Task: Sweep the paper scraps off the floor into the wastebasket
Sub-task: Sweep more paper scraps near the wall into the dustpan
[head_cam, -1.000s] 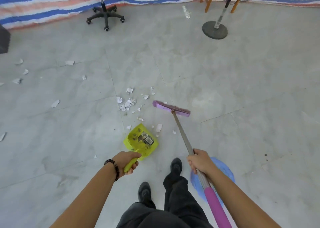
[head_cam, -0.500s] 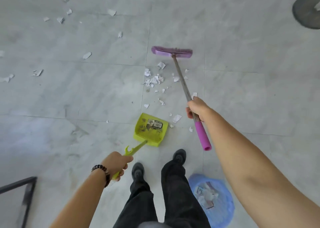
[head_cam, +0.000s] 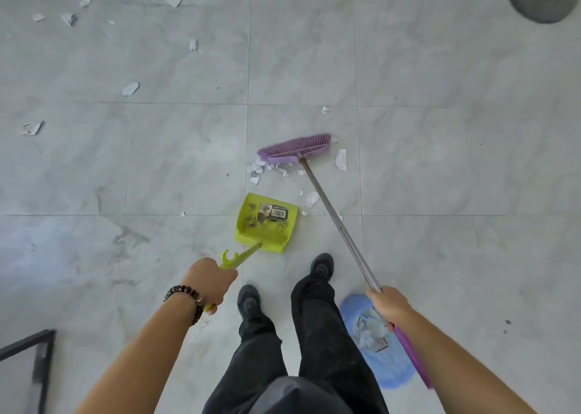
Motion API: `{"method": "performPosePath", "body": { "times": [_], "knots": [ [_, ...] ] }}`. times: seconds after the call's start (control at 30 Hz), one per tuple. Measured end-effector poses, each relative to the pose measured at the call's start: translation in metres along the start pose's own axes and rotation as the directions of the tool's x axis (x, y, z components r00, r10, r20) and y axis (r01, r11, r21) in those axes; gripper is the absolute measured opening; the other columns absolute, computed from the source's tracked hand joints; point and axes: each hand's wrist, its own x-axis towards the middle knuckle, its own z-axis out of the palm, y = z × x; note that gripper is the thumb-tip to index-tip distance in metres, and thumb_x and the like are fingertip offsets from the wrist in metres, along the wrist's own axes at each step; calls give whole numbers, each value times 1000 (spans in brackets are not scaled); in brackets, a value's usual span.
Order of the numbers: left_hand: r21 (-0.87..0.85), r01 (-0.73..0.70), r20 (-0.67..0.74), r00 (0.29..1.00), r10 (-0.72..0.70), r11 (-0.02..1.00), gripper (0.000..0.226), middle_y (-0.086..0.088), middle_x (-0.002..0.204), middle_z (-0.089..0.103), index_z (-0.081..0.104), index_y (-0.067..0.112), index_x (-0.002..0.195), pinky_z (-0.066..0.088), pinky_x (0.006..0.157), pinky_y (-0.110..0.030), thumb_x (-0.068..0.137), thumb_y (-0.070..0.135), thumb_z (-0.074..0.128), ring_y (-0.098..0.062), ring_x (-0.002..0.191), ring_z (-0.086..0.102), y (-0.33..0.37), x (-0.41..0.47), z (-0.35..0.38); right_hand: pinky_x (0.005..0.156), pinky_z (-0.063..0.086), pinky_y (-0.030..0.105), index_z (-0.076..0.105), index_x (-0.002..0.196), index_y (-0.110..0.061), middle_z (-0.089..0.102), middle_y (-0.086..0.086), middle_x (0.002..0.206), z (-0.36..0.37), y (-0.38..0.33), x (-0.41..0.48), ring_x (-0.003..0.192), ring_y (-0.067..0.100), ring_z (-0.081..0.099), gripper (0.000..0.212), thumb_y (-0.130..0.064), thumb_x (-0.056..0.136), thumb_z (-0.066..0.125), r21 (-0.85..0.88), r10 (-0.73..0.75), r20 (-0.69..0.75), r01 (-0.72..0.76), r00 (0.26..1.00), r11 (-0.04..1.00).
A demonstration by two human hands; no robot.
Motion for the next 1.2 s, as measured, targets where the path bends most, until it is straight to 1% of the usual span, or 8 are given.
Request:
{"method": "performPosePath", "body": {
  "times": [0.07,0.27,0.47,0.63,0.73,0.87,1.0,1.2],
  "knots": [
    [-5,-13,19,1000,14,1000,22,-10,59,36,36,10,70,29,46,-24,83,10,54,-20,33,32,-3,-1,-1,74,56,38,59,74,-15,60,5,69,8,12,-22,69,29,61,35,-42,93,47,61,-5,-53,9,999,998],
    [-118,-7,99,995,19,993,26,-3,57,25,26,13,67,21,43,-20,81,-6,38,-15,30,20,-10,-14,-2,77,50,36,61,84,-12,66,10,86,17,-17,-60,82,27,63,47,-50,99,37,35,-137,-172,146,975,989],
    [-67,-33,82,996,39,997,10,-5,64,29,40,7,78,25,44,-22,78,-1,46,-15,32,25,-55,-29,-14,79,51,37,59,114,-8,66,12,101,30,-113,-72,87,28,61,48,-45,101,31,-77,-311,-178,302,934,950],
    [-110,-14,20,1000,16,994,13,-5,63,30,43,8,81,25,41,-20,81,2,54,-16,34,25,-90,-35,-35,98,43,40,22,155,-23,54,18,137,37,-191,-78,124,37,52,52,-33,104,27,-295,-450,-48,418,892,859],
    [-193,30,-13,999,-33,981,13,-4,60,31,44,7,81,22,43,-20,82,0,55,-16,34,23,-114,-39,-44,99,46,41,30,152,-26,52,14,139,39,-197,-70,123,35,53,51,-32,101,31,-413,-418,33,393,908,822],
    [-225,48,-9,999,-51,973,17,-4,59,29,41,8,80,21,43,-19,82,2,57,-15,39,21,-147,-41,-48,82,52,36,50,136,-24,61,10,119,39,-166,-82,103,30,61,41,-30,99,34,-518,-436,52,398,898,757],
    [-214,41,-19,999,-46,976,14,-6,58,33,45,6,78,23,42,-19,84,3,58,-15,38,25,-172,-42,-50,98,46,38,33,152,-30,54,13,139,40,-142,-104,121,32,55,50,-38,102,29,-542,-502,75,458,861,705],
    [-355,95,-25,994,-111,930,12,-5,62,31,44,6,79,22,44,-20,83,1,55,-16,37,24,-206,-52,-53,96,47,42,32,151,-30,56,15,134,89,-217,-127,120,34,55,48,-37,104,29,-609,-612,122,546,781,575]
  ]
}}
